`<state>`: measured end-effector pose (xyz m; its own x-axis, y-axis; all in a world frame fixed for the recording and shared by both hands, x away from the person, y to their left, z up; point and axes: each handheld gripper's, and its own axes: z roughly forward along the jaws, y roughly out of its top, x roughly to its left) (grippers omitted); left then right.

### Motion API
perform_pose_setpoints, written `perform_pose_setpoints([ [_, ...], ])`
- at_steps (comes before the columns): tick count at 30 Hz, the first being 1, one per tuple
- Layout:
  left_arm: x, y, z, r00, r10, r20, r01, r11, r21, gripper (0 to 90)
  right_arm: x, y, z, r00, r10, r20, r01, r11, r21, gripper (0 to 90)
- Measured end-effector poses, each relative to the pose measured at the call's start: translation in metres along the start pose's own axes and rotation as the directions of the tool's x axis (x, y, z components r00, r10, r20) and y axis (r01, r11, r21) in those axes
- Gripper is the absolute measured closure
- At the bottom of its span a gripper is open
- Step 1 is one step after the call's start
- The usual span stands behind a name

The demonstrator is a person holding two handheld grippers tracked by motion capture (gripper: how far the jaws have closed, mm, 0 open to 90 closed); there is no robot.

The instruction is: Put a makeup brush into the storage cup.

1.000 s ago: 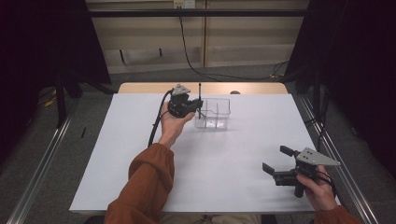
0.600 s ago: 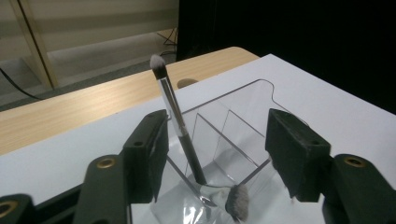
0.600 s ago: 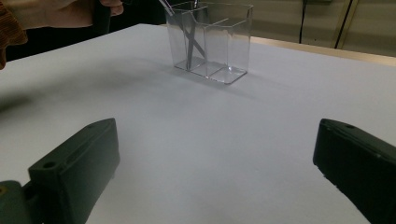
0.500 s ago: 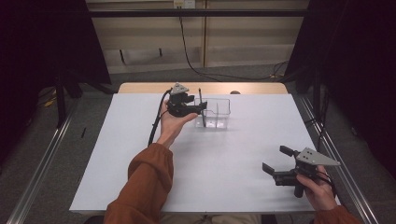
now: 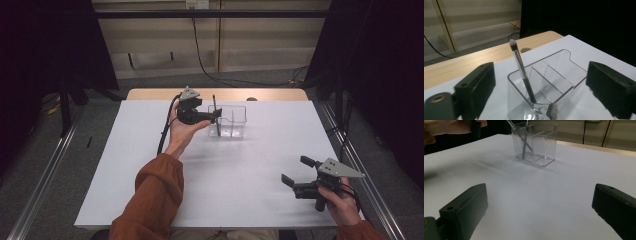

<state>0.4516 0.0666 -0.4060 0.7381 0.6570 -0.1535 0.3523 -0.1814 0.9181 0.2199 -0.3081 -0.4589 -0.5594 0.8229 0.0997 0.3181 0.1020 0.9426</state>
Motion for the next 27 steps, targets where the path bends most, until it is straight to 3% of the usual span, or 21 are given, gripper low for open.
perform_pose_setpoints([
  [5,0.004,0.001,-0.008,0.9998,0.007,0.020,-0.006,1.0000,-0.007,3.5,-0.001,0.000,-0.001,0.9999,0.010,0.007,-0.010,1.000,-0.010,0.0],
  [18,0.004,0.003,-0.045,0.9997,0.018,0.019,-0.017,0.9972,-0.073,3.0,0.000,0.003,-0.004,0.9996,0.014,0.027,-0.013,0.999,-0.038,0.0],
  [21,0.006,0.001,-0.056,1.0000,0.009,0.002,-0.009,0.9965,-0.083,2.9,0.000,0.003,-0.004,0.9994,0.017,0.031,-0.016,0.999,-0.034,0.0],
  [25,0.006,-0.004,-0.072,0.9987,0.022,-0.046,-0.027,0.9936,-0.110,2.9,0.001,0.003,-0.003,0.9992,0.018,0.035,-0.016,0.999,-0.038,0.0],
  [27,0.005,-0.006,-0.078,0.9973,0.033,-0.066,-0.039,0.9942,-0.100,3.0,0.001,0.003,-0.003,0.9992,0.018,0.037,-0.016,0.999,-0.040,0.0],
])
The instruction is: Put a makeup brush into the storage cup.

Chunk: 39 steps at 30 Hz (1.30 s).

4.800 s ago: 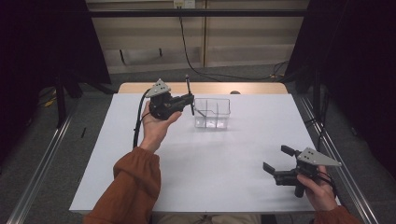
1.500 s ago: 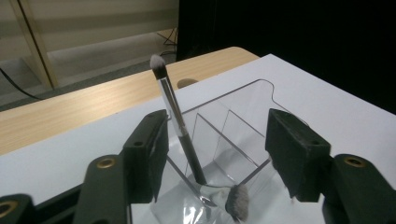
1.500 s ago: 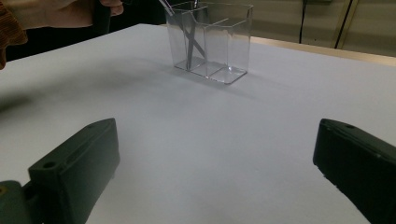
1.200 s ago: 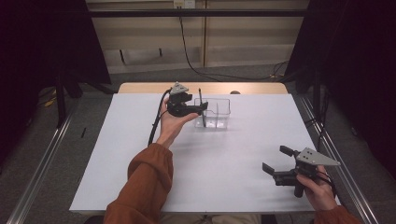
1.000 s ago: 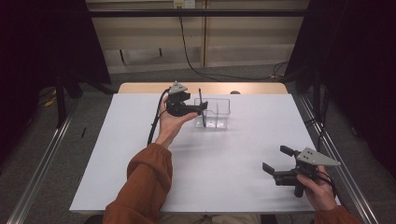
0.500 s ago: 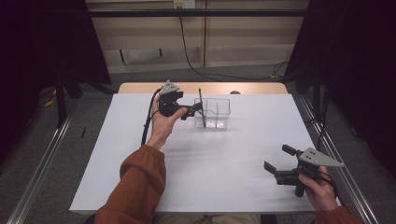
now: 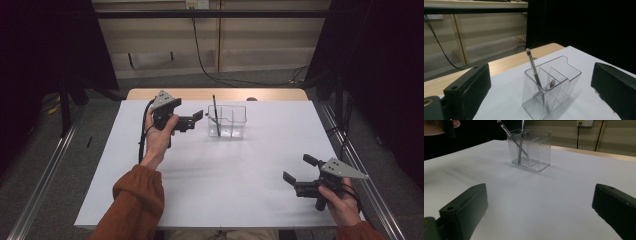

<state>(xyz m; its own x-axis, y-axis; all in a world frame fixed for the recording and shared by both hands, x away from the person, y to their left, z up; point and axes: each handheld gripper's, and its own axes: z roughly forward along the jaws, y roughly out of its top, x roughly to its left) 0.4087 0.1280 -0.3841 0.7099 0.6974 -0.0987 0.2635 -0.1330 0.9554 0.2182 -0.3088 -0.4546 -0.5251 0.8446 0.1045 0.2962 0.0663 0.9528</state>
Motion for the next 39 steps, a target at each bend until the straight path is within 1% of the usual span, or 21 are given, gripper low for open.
perform_pose_setpoints([
  [2,0.001,-0.001,-0.006,0.9995,0.014,-0.028,-0.014,0.9999,0.000,3.3,0.000,0.000,0.000,1.0000,-0.004,0.005,0.004,1.000,-0.001,0.0],
  [5,0.005,-0.004,-0.015,0.9993,-0.010,-0.035,0.009,0.9998,-0.019,3.3,0.000,0.000,0.000,0.9999,-0.008,0.007,0.008,1.000,-0.002,0.0],
  [7,0.007,-0.005,-0.018,0.9991,-0.014,-0.040,0.013,0.9998,-0.015,3.2,-0.001,0.000,0.000,0.9999,-0.009,0.006,0.009,1.000,-0.003,0.0],
  [8,0.008,-0.007,-0.021,0.9987,-0.011,-0.051,0.010,0.9998,-0.017,3.3,-0.001,0.000,0.000,1.0000,-0.009,0.002,0.009,1.000,-0.002,0.0],
  [9,0.008,-0.007,-0.023,0.9986,-0.017,-0.050,0.016,0.9997,-0.019,3.0,-0.001,0.000,-0.001,1.0000,-0.010,0.000,0.010,1.000,-0.001,0.0],
  [11,0.008,-0.009,-0.027,0.9984,-0.016,-0.054,0.015,0.9997,-0.019,2.9,0.000,0.000,-0.001,1.0000,-0.008,-0.001,0.008,1.000,-0.005,0.0],
  [13,0.007,-0.011,-0.033,0.9993,-0.025,-0.030,0.024,0.9994,-0.026,2.8,0.000,0.000,-0.002,1.0000,-0.005,-0.002,0.005,1.000,-0.007,0.0],
  [15,0.006,-0.013,-0.039,0.9993,-0.023,-0.028,0.022,0.9993,-0.031,3.0,0.000,0.000,-0.002,1.0000,-0.007,-0.003,0.007,1.000,-0.006,0.0],
  [16,0.006,-0.015,-0.043,0.9993,-0.019,-0.031,0.018,0.9991,-0.038,3.0,0.000,0.000,-0.002,0.9999,-0.007,-0.008,0.007,1.000,-0.006,0.0],
  [17,0.005,-0.017,-0.046,0.9990,-0.028,-0.036,0.026,0.9983,-0.052,2.9,0.000,0.000,-0.002,0.9999,-0.010,-0.009,0.010,1.000,-0.006,0.1],
  [18,0.006,-0.018,-0.049,0.9989,-0.023,-0.042,0.020,0.9983,-0.054,2.9,0.000,0.000,-0.002,0.9999,-0.012,-0.010,0.012,1.000,-0.004,0.1],
  [21,0.008,-0.022,-0.056,0.9971,-0.038,-0.065,0.035,0.9979,-0.055,3.4,0.000,0.000,-0.002,0.9998,-0.003,-0.019,0.003,1.000,-0.008,0.3],
  [23,0.008,-0.025,-0.060,0.9969,-0.031,-0.073,0.027,0.9979,-0.059,3.4,0.000,0.000,-0.002,0.9998,-0.007,-0.019,0.007,1.000,-0.006,0.5],
  [24,0.008,-0.026,-0.063,0.9966,-0.019,-0.081,0.015,0.9985,-0.053,3.3,0.000,0.000,-0.002,0.9998,-0.007,-0.020,0.007,1.000,-0.007,0.5],
  [25,0.007,-0.027,-0.065,0.9962,-0.018,-0.086,0.013,0.9986,-0.052,3.2,0.000,0.000,-0.002,0.9998,-0.006,-0.019,0.006,1.000,-0.008,0.5],
  [28,0.005,-0.032,-0.072,0.9971,-0.015,-0.075,0.011,0.9985,-0.054,2.8,0.000,0.001,-0.002,0.9998,-0.005,-0.020,0.005,1.000,-0.009,0.5],
  [30,0.003,-0.035,-0.078,0.9969,-0.013,-0.077,0.009,0.9986,-0.052,2.7,0.000,0.001,-0.002,0.9998,-0.005,-0.021,0.005,1.000,-0.010,0.5],
  [34,0.001,-0.041,-0.091,0.9965,0.006,-0.083,-0.010,0.9987,-0.049,2.0,0.000,0.001,-0.003,0.9998,-0.008,-0.019,0.008,1.000,-0.010,0.5],
  [36,0.001,-0.045,-0.098,0.9975,-0.004,-0.071,0.000,0.9984,-0.056,2.0,0.000,0.000,-0.003,0.9998,-0.011,-0.018,0.010,1.000,-0.010,0.5],
  [37,0.001,-0.046,-0.101,0.9970,0.003,-0.077,-0.007,0.9985,-0.055,2.2,0.000,0.000,-0.003,0.9997,-0.011,-0.020,0.011,1.000,-0.010,0.5],
  [39,0.003,-0.051,-0.106,0.9968,-0.013,-0.080,0.008,0.9985,-0.053,2.0,0.000,0.000,-0.002,0.9998,-0.010,-0.019,0.010,1.000,-0.011,0.4],
])
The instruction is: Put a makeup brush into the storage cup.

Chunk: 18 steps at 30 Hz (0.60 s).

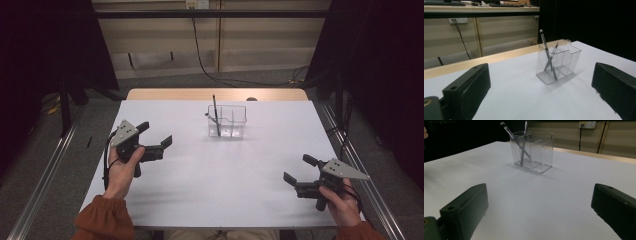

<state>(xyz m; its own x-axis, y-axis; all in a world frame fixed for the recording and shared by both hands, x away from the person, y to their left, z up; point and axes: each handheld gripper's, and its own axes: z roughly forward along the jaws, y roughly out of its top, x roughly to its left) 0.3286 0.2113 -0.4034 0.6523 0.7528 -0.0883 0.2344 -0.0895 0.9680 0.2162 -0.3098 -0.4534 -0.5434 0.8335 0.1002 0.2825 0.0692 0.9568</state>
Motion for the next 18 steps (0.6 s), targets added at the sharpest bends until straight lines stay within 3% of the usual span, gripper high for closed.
perform_pose_setpoints([
  [5,0.005,-0.007,-0.011,0.9995,-0.010,-0.029,0.010,0.9999,0.002,2.2,0.000,0.000,0.000,1.0000,0.001,-0.002,-0.001,1.000,-0.003,0.5],
  [12,-0.005,-0.018,-0.027,0.9975,0.021,-0.067,-0.020,0.9997,0.015,2.3,-0.001,0.000,0.001,1.0000,0.002,-0.003,-0.002,1.000,-0.002,0.5],
  [15,-0.003,-0.026,-0.034,0.9986,-0.008,-0.052,0.008,0.9998,0.016,2.0,-0.001,0.000,0.000,1.0000,-0.001,-0.001,0.001,1.000,-0.006,0.5],
  [18,-0.004,-0.035,-0.042,0.9978,-0.019,-0.063,0.021,0.9990,0.039,2.0,-0.001,0.000,0.000,1.0000,0.004,0.001,-0.004,1.000,-0.004,0.5],
])
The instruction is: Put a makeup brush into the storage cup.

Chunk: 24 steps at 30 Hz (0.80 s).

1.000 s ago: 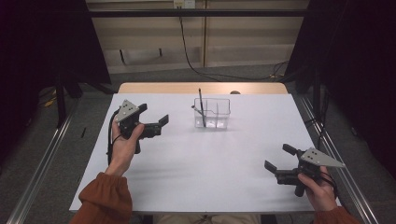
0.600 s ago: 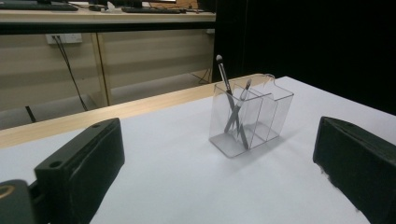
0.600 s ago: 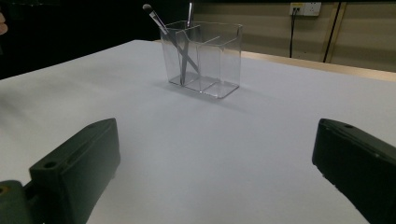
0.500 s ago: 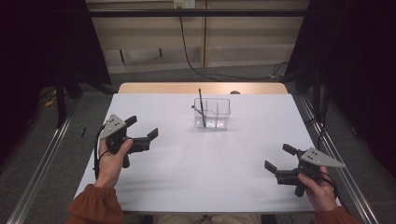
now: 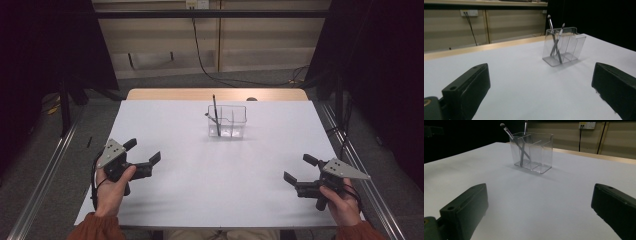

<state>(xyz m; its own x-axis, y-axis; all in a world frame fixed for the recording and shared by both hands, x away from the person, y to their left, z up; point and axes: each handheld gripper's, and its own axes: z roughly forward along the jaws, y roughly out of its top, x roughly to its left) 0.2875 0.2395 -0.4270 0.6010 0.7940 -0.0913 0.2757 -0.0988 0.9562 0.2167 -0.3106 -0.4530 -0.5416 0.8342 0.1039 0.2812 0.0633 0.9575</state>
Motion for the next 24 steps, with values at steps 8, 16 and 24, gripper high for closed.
perform_pose_setpoints([
  [8,0.005,-0.011,-0.019,0.9997,0.020,-0.011,-0.020,0.9998,-0.006,2.0,0.000,0.000,0.002,1.0000,0.002,-0.001,-0.002,1.000,0.000,0.5],
  [16,0.009,-0.023,-0.030,0.9993,0.011,-0.037,-0.012,0.9998,-0.019,2.1,-0.001,0.000,0.002,1.0000,-0.009,-0.002,0.009,1.000,-0.003,0.6],
  [24,-0.001,-0.028,-0.036,0.9993,0.026,-0.029,-0.026,0.9994,-0.021,2.1,-0.001,0.001,0.001,0.9999,-0.007,0.012,0.008,1.000,-0.011,0.0],
])
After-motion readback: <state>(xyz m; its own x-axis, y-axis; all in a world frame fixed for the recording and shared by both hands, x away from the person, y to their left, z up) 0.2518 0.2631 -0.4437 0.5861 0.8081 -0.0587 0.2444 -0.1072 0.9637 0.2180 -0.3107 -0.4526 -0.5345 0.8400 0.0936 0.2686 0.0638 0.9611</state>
